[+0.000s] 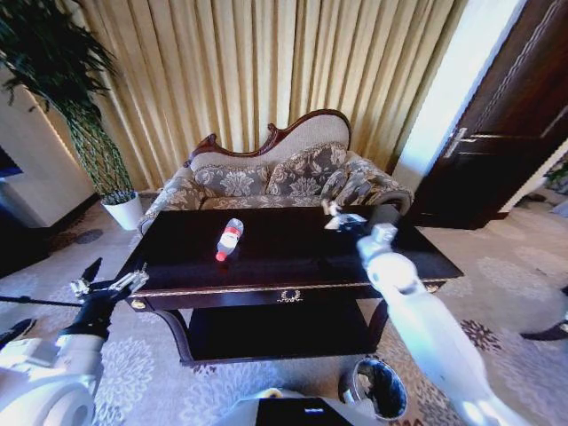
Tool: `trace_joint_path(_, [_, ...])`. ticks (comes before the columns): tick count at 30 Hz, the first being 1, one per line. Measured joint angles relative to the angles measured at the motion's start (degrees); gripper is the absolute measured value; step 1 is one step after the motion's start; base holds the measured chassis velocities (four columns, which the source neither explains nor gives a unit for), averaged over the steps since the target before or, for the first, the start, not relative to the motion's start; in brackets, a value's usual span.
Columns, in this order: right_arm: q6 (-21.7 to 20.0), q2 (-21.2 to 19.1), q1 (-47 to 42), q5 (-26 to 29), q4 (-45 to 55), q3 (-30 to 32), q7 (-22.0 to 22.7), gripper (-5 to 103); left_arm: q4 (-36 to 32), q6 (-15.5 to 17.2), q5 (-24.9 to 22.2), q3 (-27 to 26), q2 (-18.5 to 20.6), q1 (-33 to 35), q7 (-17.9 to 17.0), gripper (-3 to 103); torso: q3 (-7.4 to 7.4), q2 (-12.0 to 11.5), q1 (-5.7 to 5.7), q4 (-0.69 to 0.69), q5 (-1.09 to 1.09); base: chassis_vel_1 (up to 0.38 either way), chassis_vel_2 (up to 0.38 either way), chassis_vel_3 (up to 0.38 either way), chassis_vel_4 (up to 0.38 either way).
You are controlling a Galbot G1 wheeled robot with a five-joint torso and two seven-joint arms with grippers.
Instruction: Move to the front of the table and place the trash on the table into the trash bin.
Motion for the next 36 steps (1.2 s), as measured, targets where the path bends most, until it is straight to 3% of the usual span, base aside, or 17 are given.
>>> trace_joint_path(9, [-0.3,1.5,-16.0,-0.3,8.6,11.5,-1.2,2,0.0,0.1,-2.7,-0.6,1.7,-1.2,0.2,100,0.0,0.0,0.0,0.0,0.0,0.0,0.0,0.0,0.0])
trace_joint_path(13, [1.3,2.8,-26.3,-0.4,12.3,16.7,-1.8,2,0.4,0.2,-2.8,-0.1,2.2,-1.4,0.3,100,0.0,0.0,0.0,-0.02,-0.01,0.0,0.0,0.0,0.0])
trace_joint_path(17, [2.5,4.0,-31.0,-0.4,15.1,18.8,-1.8,2,0.6,0.3,-2.8,0.3,2.7,-1.5,0.3,100,-0.01,0.0,0.0,-0.02,-0.01,0.0,0.0,0.0,0.0])
trace_joint_path(36, [2.5,8.1,-31.9,-3.0,19.4,17.0,-1.7,2,0.8,0.1,-2.4,0.7,2.4,-0.8,0.6,100,0.01,0.0,0.01,0.0,-0.01,0.053,-0.049,-0.044,0.044])
